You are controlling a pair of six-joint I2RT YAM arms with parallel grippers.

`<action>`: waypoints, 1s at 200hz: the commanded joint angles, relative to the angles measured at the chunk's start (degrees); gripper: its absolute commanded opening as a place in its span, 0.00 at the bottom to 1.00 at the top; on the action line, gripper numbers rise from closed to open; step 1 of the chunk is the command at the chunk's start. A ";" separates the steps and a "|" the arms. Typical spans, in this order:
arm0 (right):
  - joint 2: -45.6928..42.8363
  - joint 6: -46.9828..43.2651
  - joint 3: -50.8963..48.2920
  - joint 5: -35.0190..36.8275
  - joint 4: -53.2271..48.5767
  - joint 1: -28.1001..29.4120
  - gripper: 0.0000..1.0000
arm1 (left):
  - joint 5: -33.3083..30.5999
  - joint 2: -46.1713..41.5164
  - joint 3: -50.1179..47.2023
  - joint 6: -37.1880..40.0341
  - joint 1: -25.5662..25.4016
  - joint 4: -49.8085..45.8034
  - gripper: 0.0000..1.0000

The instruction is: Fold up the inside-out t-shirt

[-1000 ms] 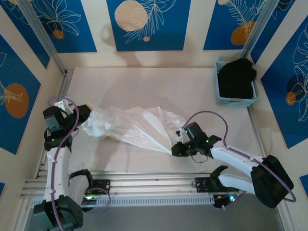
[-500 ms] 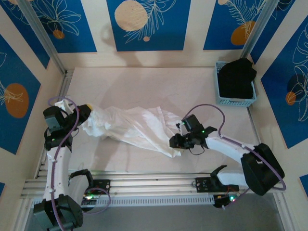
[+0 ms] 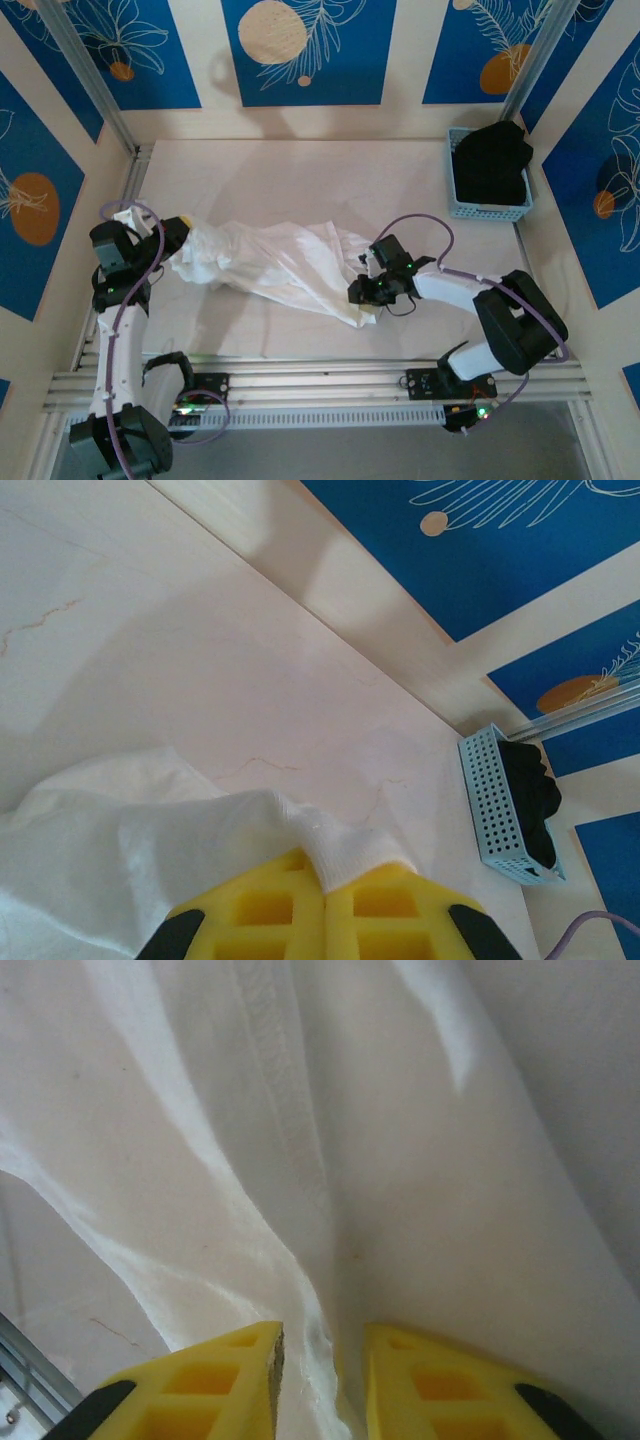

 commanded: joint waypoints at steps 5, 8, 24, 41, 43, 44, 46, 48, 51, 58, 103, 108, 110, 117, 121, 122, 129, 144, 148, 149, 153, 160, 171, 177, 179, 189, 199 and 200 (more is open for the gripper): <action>0.30 -0.51 0.82 -2.06 0.69 -0.21 0.25 | 1.52 -0.29 -0.42 0.03 -0.33 1.26 0.00; 0.14 -0.49 0.68 -2.08 0.64 -0.17 0.25 | 1.54 -0.29 -0.41 0.08 -0.36 1.23 0.00; -0.55 -0.50 0.33 -2.11 -0.03 -0.05 0.25 | 1.53 -0.29 -0.38 0.04 -0.41 1.23 0.00; -1.66 -0.48 -0.14 -1.88 -0.54 -0.04 0.25 | 1.53 -0.29 -0.43 0.02 -0.35 1.23 0.00; -1.77 -0.49 -0.27 -1.82 -0.54 -0.02 0.25 | 1.52 -0.29 -0.43 0.03 -0.32 1.27 0.00; -1.81 -0.49 -0.25 -1.85 -0.54 0.01 0.25 | 1.57 -0.29 -0.43 -0.01 -0.34 1.29 0.00; -1.96 -0.43 -0.34 -1.81 -0.54 0.04 0.25 | 1.53 -0.29 -0.43 0.02 -0.29 1.27 0.00; -2.00 -0.41 -0.41 -1.73 -0.54 0.04 0.25 | 1.57 -0.33 -0.47 0.01 -0.35 1.28 0.00; -2.17 -0.41 -0.48 -1.71 -0.54 0.07 0.25 | 1.60 -0.29 -0.49 -0.02 -0.34 1.30 0.00; -2.40 -0.32 -0.65 -1.71 -0.71 0.11 0.25 | 1.58 -0.29 -0.48 -0.03 -0.33 1.24 0.00; -2.81 -0.41 -1.21 -0.77 -1.41 0.57 0.25 | 1.56 -0.43 -0.60 0.10 -0.32 1.29 0.00; -2.87 -0.47 -1.35 -0.66 -1.47 0.58 0.25 | 1.58 -0.46 -0.60 0.04 -0.32 1.27 0.00; -2.87 -0.49 -1.30 -0.61 -1.50 0.57 0.25 | 1.53 -0.42 -0.58 0.03 -0.36 1.26 0.00; -2.86 -0.58 -1.32 -0.25 -1.60 0.66 0.25 | 1.53 -0.46 -0.61 0.05 -0.37 1.28 0.00; -2.73 -0.53 -1.29 -0.09 -1.60 0.68 0.25 | 1.52 -0.46 -0.55 0.06 -0.27 1.28 0.00; -2.77 -0.60 -1.33 -0.02 -1.64 0.67 0.25 | 1.56 -0.46 -0.58 0.05 -0.27 1.25 0.00; -2.69 -0.67 -1.28 0.21 -1.69 0.66 0.25 | 1.60 -0.41 -0.57 -0.04 -0.35 1.25 0.00; -2.38 -0.79 -1.25 0.70 -1.69 0.80 0.25 | 1.54 -0.45 -0.61 -0.02 -0.36 1.28 0.00; -2.21 -0.84 -1.21 0.83 -1.69 0.88 0.25 | 1.58 -0.46 -0.54 -0.01 -0.31 1.24 0.00; -2.16 -0.84 -1.20 0.88 -1.69 0.90 0.25 | 1.59 -0.46 -0.53 -0.03 -0.34 1.23 0.00; -2.04 -0.89 -1.21 0.92 -1.68 0.92 0.25 | 1.53 -0.46 -0.55 -0.05 -0.36 1.25 0.00; -1.80 -0.93 -1.18 0.86 -1.69 1.08 0.25 | 1.58 -0.49 -0.60 0.03 -0.30 1.25 0.00; -1.58 -0.86 -1.10 0.82 -1.64 1.31 0.25 | 1.52 -0.46 -0.56 0.03 -0.36 1.30 0.00; -1.40 -0.84 -1.03 0.74 -1.60 1.44 0.24 | 1.52 -0.46 -0.60 0.01 -0.36 1.28 0.00; -1.40 -0.85 -1.08 0.75 -1.60 1.51 0.24 | 1.56 -0.42 -0.61 -0.04 -0.36 1.31 0.00; -1.42 -0.84 -1.05 0.75 -1.60 1.71 0.23 | 1.60 -0.46 -0.61 0.00 -0.36 1.29 0.00; -1.45 -0.76 -0.93 0.74 -1.60 1.88 0.22 | 1.52 -0.44 -0.61 -0.03 -0.35 1.33 0.00; -1.43 -0.76 -0.97 0.75 -1.60 1.93 0.22 | 1.52 -0.45 -0.61 -0.04 -0.36 1.32 0.00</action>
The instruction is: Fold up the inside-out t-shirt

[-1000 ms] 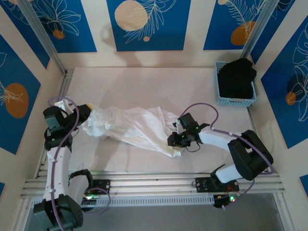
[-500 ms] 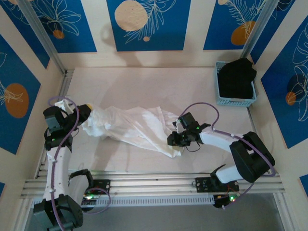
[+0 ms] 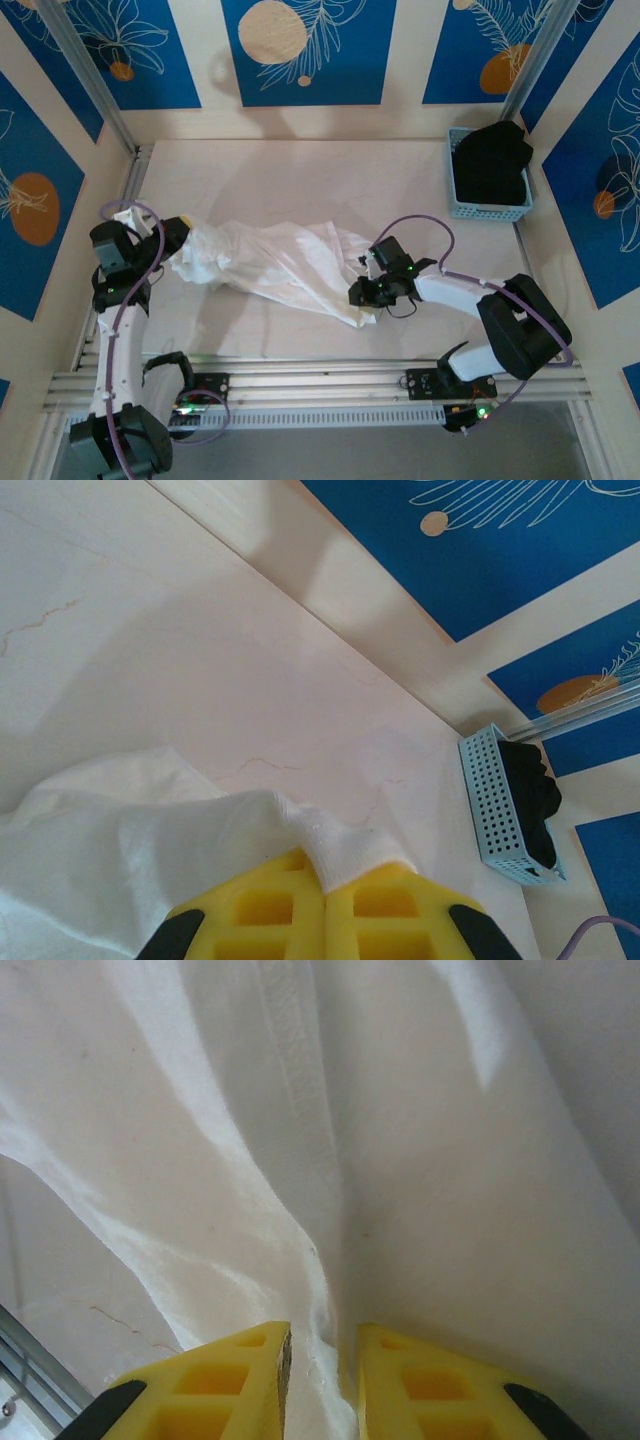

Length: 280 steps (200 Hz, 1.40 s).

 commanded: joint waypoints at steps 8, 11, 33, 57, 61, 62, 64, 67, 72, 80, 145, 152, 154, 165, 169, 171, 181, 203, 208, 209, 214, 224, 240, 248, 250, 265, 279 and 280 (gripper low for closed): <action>0.39 -0.67 -0.25 0.21 -0.92 0.74 0.21 | 1.53 -0.46 -0.49 0.00 -0.34 1.17 0.00; 0.37 -0.71 -0.19 0.21 -0.99 0.78 0.21 | 1.54 -0.46 -0.50 0.03 -0.35 1.16 0.00; 0.37 -0.78 -0.03 0.34 -1.01 0.96 0.19 | 1.59 -0.46 -0.48 0.02 -0.35 1.16 0.00; 0.70 -0.78 0.05 0.60 -1.01 0.95 0.18 | 1.60 -0.54 -0.58 0.03 -0.36 1.10 0.00; 0.73 -0.79 0.04 0.62 -1.01 1.00 0.18 | 1.53 -0.55 -0.58 0.01 -0.29 1.13 0.00; 0.73 -0.75 0.01 0.63 -1.01 0.97 0.19 | 1.53 -0.55 -0.58 -0.02 -0.33 1.15 0.00; 0.76 -0.79 -0.06 0.64 -1.01 1.00 0.19 | 1.52 -0.55 -0.58 0.02 -0.33 1.16 0.00; 0.83 -0.88 -0.04 0.63 -0.97 0.96 0.18 | 1.59 -0.59 -0.58 -0.01 -0.30 1.10 0.00; 0.98 -0.77 -0.04 0.63 -0.97 1.00 0.18 | 1.52 -0.57 -0.58 -0.04 -0.36 1.16 0.00; 1.04 -0.76 -0.07 0.64 -0.79 0.96 0.18 | 1.59 -0.55 -0.58 0.01 -0.36 1.16 0.00; -4.82 -2.11 2.58 1.70 -2.18 0.67 0.01 | 1.45 -0.46 -0.30 0.03 -0.35 1.28 0.00; -6.27 -2.61 3.57 1.51 -2.62 0.26 0.00 | 1.48 -0.45 -0.11 0.02 -0.37 1.25 0.00; -6.70 -2.75 3.95 1.45 -2.73 0.12 0.00 | 1.44 -0.46 -0.03 0.03 -0.37 1.21 0.00; -8.89 -3.32 5.92 0.50 -3.28 -1.15 0.00 | 1.43 -0.38 0.89 -0.18 -0.35 0.87 0.00; -9.72 -3.43 6.70 -0.10 -3.29 -1.72 0.00 | 1.53 -0.37 1.33 -0.39 -0.34 0.74 0.00; -10.13 -3.55 7.10 -0.49 -3.29 -2.02 0.00 | 1.52 -0.37 1.52 -0.58 -0.32 0.73 0.00; -11.77 -3.87 9.52 -2.14 -3.00 -3.64 0.00 | 1.78 -0.37 2.87 -1.87 -0.34 1.07 0.00; -13.32 -3.06 13.71 -4.87 0.17 -6.76 0.00 | 0.99 -1.14 5.65 -7.31 -0.43 4.45 0.00; -13.10 -2.83 14.52 -5.26 1.15 -7.13 0.00 | 0.55 -1.48 6.30 -8.27 -0.59 5.09 0.00; -13.03 -2.78 14.63 -5.34 1.30 -7.18 0.00 | 0.47 -1.54 6.37 -8.42 -0.61 5.19 0.00; -12.57 -2.66 15.45 -5.74 1.91 -7.51 0.00 | -0.14 -1.83 6.87 -9.12 -0.78 5.65 0.00; -11.41 -2.72 17.04 -6.20 2.26 -8.29 0.00 | -1.33 -2.12 7.74 -9.86 -1.34 5.61 0.00; -10.42 -2.65 20.39 -7.23 0.68 -10.99 0.00 | -1.86 -1.90 9.67 -9.84 -2.01 5.02 0.00; -10.94 -2.63 22.29 -8.01 -0.38 -12.77 0.00 | -1.75 -1.65 11.55 -9.19 -2.31 3.82 0.00; -11.21 -2.62 22.82 -8.15 -0.63 -13.31 0.00 | -1.76 -1.55 12.10 -8.97 -2.37 3.45 0.00; -14.29 -3.81 27.22 -8.04 -3.89 -16.42 0.00 | -2.52 -1.38 18.33 -6.11 -2.38 -0.84 0.00; -18.16 -5.71 32.12 -6.50 -7.60 -18.63 0.00 | -4.56 -1.68 25.88 -2.70 -2.39 -5.55 0.00; -18.51 -5.89 32.48 -6.40 -7.82 -18.72 0.00 | -4.77 -1.69 25.88 -2.48 -2.39 -5.84 0.00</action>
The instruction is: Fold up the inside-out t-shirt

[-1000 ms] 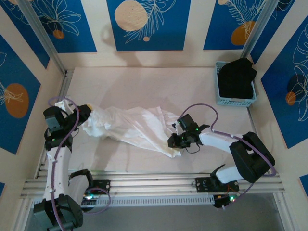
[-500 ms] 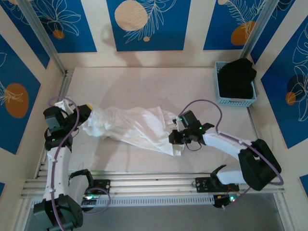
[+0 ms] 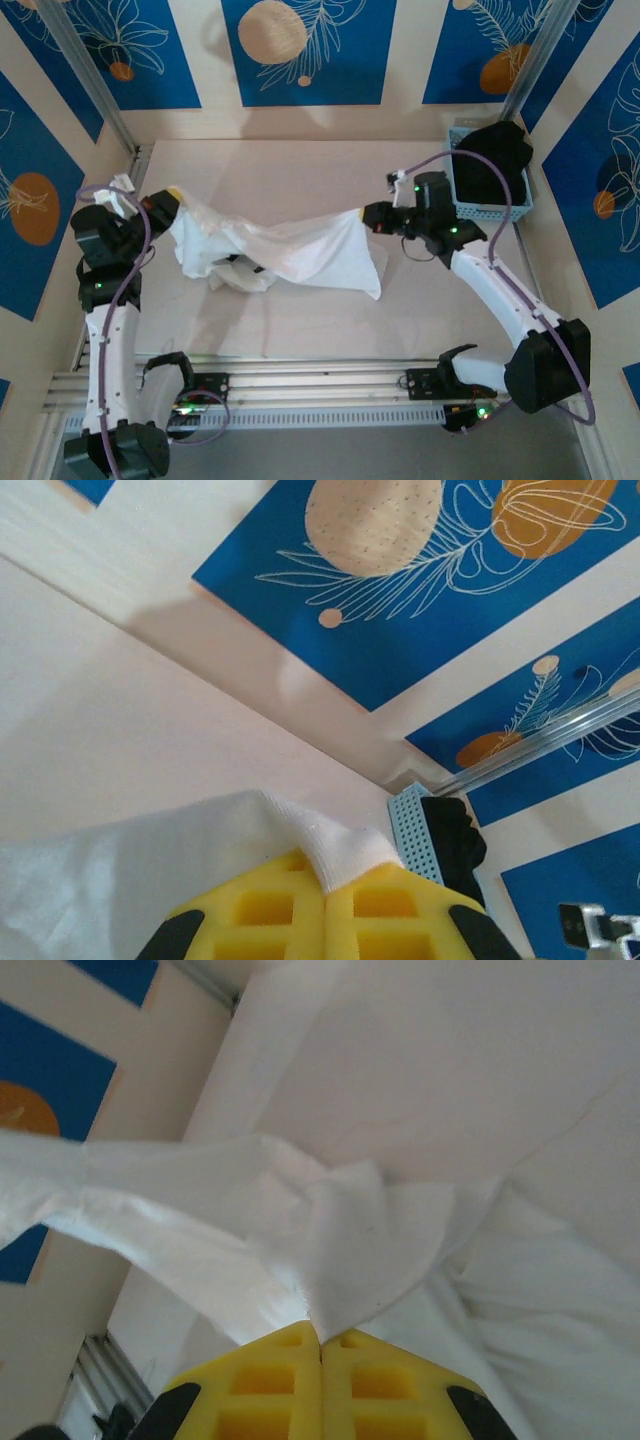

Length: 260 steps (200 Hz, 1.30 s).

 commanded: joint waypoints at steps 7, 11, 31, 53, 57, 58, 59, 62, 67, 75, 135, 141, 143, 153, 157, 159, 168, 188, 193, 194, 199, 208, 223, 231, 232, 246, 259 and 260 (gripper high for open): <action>-8.78 -3.93 10.63 0.32 -7.19 -4.25 0.00 | -4.06 -1.08 15.38 6.29 -0.35 -6.73 0.00; -9.86 -4.39 12.12 0.76 -8.23 -4.84 0.00 | -4.72 -1.08 17.81 7.21 -0.30 -7.77 0.00; -15.24 -6.91 18.51 3.52 -12.63 -7.36 0.00 | -7.37 -0.42 29.28 11.42 -0.34 -12.13 0.00; -20.62 -9.97 23.15 7.85 -15.01 -8.85 0.00 | -10.46 1.02 39.06 15.45 -0.28 -16.54 0.00; -21.40 -10.48 23.88 8.71 -15.32 -8.99 0.00 | -11.01 1.34 40.44 16.02 -0.26 -17.12 0.00; -21.56 -10.66 24.02 8.91 -15.42 -9.06 0.00 | -11.14 1.38 40.83 16.15 -0.30 -17.30 0.00; -21.68 -10.79 24.13 9.01 -15.52 -9.09 0.00 | -11.25 1.45 41.11 16.30 -0.31 -17.43 0.00; -22.25 -11.15 24.70 9.66 -15.71 -9.23 0.00 | -11.68 1.69 41.85 16.67 -0.31 -17.81 0.00; -22.84 -11.62 25.48 10.72 -16.07 -9.30 0.00 | -12.22 2.13 43.29 17.22 -0.27 -18.39 0.00; -23.53 -12.60 26.62 12.27 -16.51 -9.39 0.00 | -12.89 3.00 45.34 18.08 -0.27 -19.38 0.00; -18.67 -15.93 25.40 15.59 -12.68 -9.61 0.00 | -12.93 13.34 37.97 16.37 -0.52 -11.72 0.00; -17.24 -16.21 24.48 15.96 -11.33 -9.73 0.00 | -13.52 15.00 36.95 16.57 -0.88 -10.83 0.00; -16.66 -16.27 24.26 16.14 -10.81 -9.81 0.00 | -13.73 15.50 36.70 16.66 -0.97 -10.54 0.00; -13.59 -16.57 23.64 16.41 -8.67 -10.38 0.00 | -14.78 18.89 36.53 17.53 -1.91 -9.82 0.00; -12.20 -16.68 23.62 16.28 -7.86 -10.64 0.00 | -15.33 20.26 36.83 18.09 -2.38 -9.76 0.00; -11.62 -16.65 23.70 16.18 -7.43 -10.83 0.00 | -15.50 20.88 37.05 18.25 -2.67 -9.75 0.00; -8.48 -16.38 24.37 15.89 -6.12 -11.45 0.00 | -16.30 23.80 38.05 19.11 -3.60 -9.19 0.00; -3.08 -15.91 27.03 14.62 -4.34 -12.53 0.00 | -16.76 28.86 41.76 19.79 -5.15 -8.97 0.00; -2.21 -15.82 27.73 14.50 -4.07 -12.72 0.00 | -16.68 29.62 42.79 19.76 -5.40 -8.97 0.00; -2.03 -15.88 27.88 14.44 -4.04 -12.72 0.00 | -16.71 29.76 42.93 19.73 -5.46 -8.92 0.00; -1.42 -15.85 28.54 14.39 -3.82 -12.86 0.00 | -16.50 30.18 43.83 19.65 -5.58 -8.82 0.00; -0.54 -16.09 29.74 14.27 -3.82 -13.15 0.00 | -16.08 30.51 45.07 19.22 -5.74 -8.33 0.00; -0.12 -16.50 31.70 14.30 -4.63 -13.61 0.00 | -15.75 29.67 46.32 18.41 -5.85 -7.41 0.00; -0.46 -16.72 32.59 14.31 -5.28 -13.85 0.00 | -16.07 28.57 46.68 18.16 -5.80 -7.08 0.00; -0.54 -16.77 32.64 14.30 -5.35 -13.90 0.00 | -16.14 28.36 46.72 18.14 -5.79 -7.09 0.00; -2.14 -17.01 33.19 14.25 -6.08 -14.40 0.00 | -17.14 25.48 46.76 17.70 -5.79 -6.55 0.00; -4.47 -17.13 33.36 14.05 -6.83 -14.95 0.00 | -17.45 22.38 46.84 17.23 -5.78 -5.89 0.00; -4.61 -17.15 33.33 14.09 -6.91 -14.94 0.00 | -17.44 22.18 46.84 17.20 -5.78 -5.84 0.00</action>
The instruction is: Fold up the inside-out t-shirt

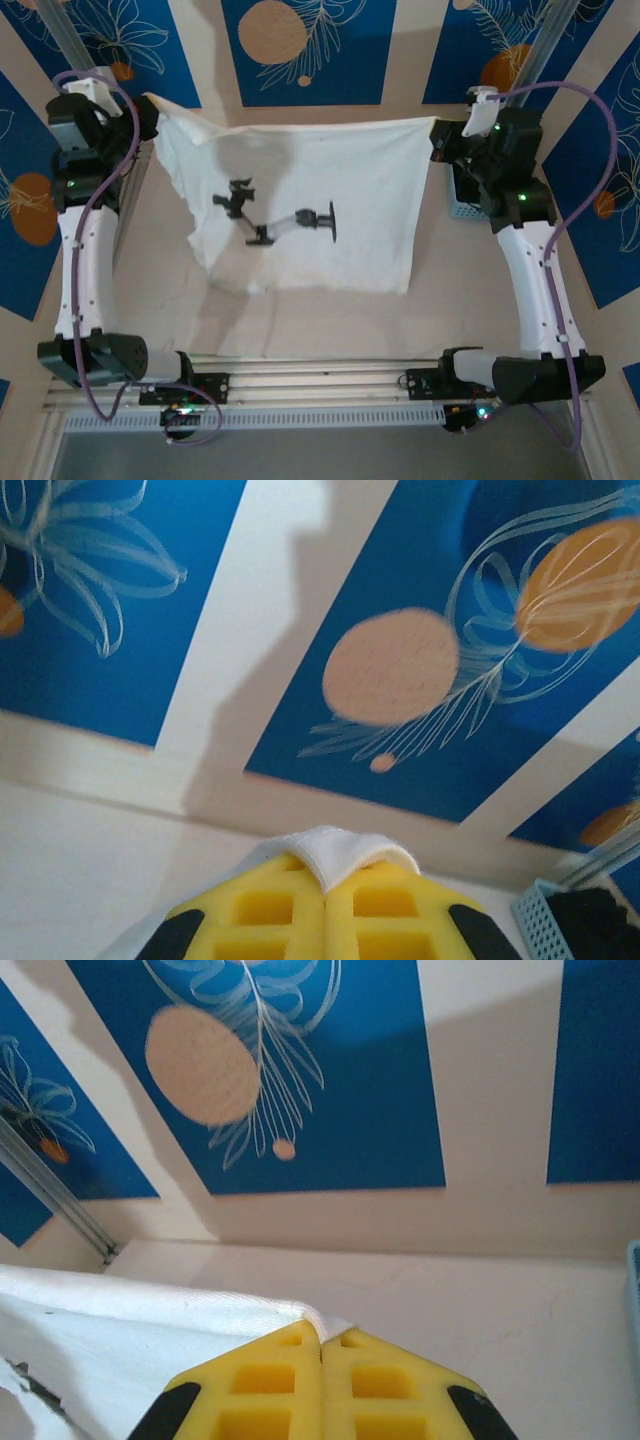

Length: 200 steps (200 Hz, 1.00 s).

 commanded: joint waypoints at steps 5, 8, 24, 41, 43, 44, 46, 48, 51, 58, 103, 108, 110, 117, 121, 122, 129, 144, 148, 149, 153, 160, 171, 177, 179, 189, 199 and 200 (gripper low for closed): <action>-6.60 -1.48 3.14 0.58 0.91 -1.38 0.00 | -1.61 -8.39 3.33 -0.83 -0.15 5.19 0.00; -7.21 -1.54 3.25 0.58 0.63 -1.50 0.00 | -1.57 -9.14 3.42 -0.95 -0.17 5.31 0.00; -11.05 -1.39 3.42 0.53 -0.82 -2.03 0.00 | -1.15 -12.57 4.73 -1.42 -0.10 5.24 0.00; -15.57 -1.38 3.84 0.58 -2.37 -2.26 0.00 | -0.48 -15.99 6.82 -1.43 -0.10 4.81 0.00; -16.08 -1.39 3.91 0.62 -2.57 -2.26 0.00 | -0.39 -16.33 7.12 -1.43 -0.10 4.74 0.00; -16.31 -1.39 4.00 0.64 -2.67 -2.26 0.00 | -0.36 -16.55 7.25 -1.43 -0.14 4.74 0.00; -16.90 -1.41 4.08 0.66 -2.87 -2.28 0.00 | -0.38 -16.87 7.54 -1.45 -0.13 4.57 0.00; -17.35 -1.39 4.24 0.66 -3.03 -2.26 0.00 | -0.28 -17.23 7.85 -1.43 -0.11 4.39 0.00; -18.09 -1.42 4.49 0.71 -3.41 -2.26 0.00 | -0.13 -17.67 8.41 -1.35 -0.10 4.21 0.00; -19.69 -1.52 5.26 0.83 -4.32 -2.26 0.00 | 0.16 -18.64 9.83 -1.19 -0.15 3.67 0.00; -25.17 -2.30 11.03 1.45 -8.30 -2.26 0.00 | -1.65 -20.58 19.31 2.74 -0.15 -0.22 0.00; -25.24 -2.48 11.76 1.58 -8.66 -2.26 0.00 | -2.16 -20.29 20.18 3.43 -0.15 -0.64 0.00; -25.24 -2.56 11.91 1.66 -8.76 -2.26 0.00 | -2.35 -20.18 20.55 3.65 -0.11 -0.78 0.00; -25.11 -2.85 12.54 1.93 -8.90 -2.17 0.00 | -2.95 -19.57 21.52 4.44 -0.11 -1.24 0.00; -25.07 -3.02 12.77 2.14 -8.83 -2.17 0.00 | -3.25 -19.06 21.97 4.80 -0.10 -1.43 0.00; -25.02 -3.08 12.82 2.15 -8.83 -2.17 0.00 | -3.29 -18.84 22.05 4.81 -0.14 -1.46 0.00; -24.74 -3.42 12.93 2.52 -8.67 -2.19 0.00 | -3.56 -17.91 22.68 5.35 -0.11 -1.51 0.00; -23.41 -4.41 12.61 3.61 -8.34 -2.17 0.00 | -3.31 -15.10 22.48 5.69 -0.13 -1.33 0.00; -22.96 -4.66 12.42 3.90 -8.23 -2.17 0.00 | -3.16 -14.24 22.32 5.69 -0.10 -1.26 0.00; -22.83 -4.74 12.34 3.99 -8.22 -2.17 0.00 | -3.11 -14.05 22.27 5.65 -0.14 -1.24 0.00; -22.59 -4.92 12.08 4.14 -8.10 -2.17 0.00 | -2.86 -13.18 21.97 5.60 -0.10 -0.97 0.00; -21.61 -5.53 11.06 4.70 -7.49 -2.17 0.00 | -2.23 -11.60 20.84 5.45 -0.12 -0.10 0.00; -20.25 -6.28 8.84 5.51 -5.94 -2.17 0.00 | -1.48 -9.26 18.12 5.20 -0.17 1.99 0.00; -19.42 -6.64 7.53 5.93 -4.88 -2.17 0.00 | -0.94 -8.03 16.07 4.89 -0.10 3.72 0.00; -19.02 -6.79 7.10 6.02 -4.54 -2.17 0.00 | -0.75 -7.60 15.21 4.72 -0.14 4.34 0.00; -17.22 -7.14 4.68 6.28 -2.91 -2.17 0.00 | 0.06 -5.34 11.26 4.37 -0.22 7.79 0.00; -15.23 -7.25 2.03 5.80 -0.31 -2.17 0.00 | 0.79 -2.87 6.73 3.54 -0.19 11.85 0.00; -14.92 -7.22 1.65 5.78 0.05 -2.21 0.00 | 0.80 -2.61 6.26 3.47 -0.19 12.38 0.00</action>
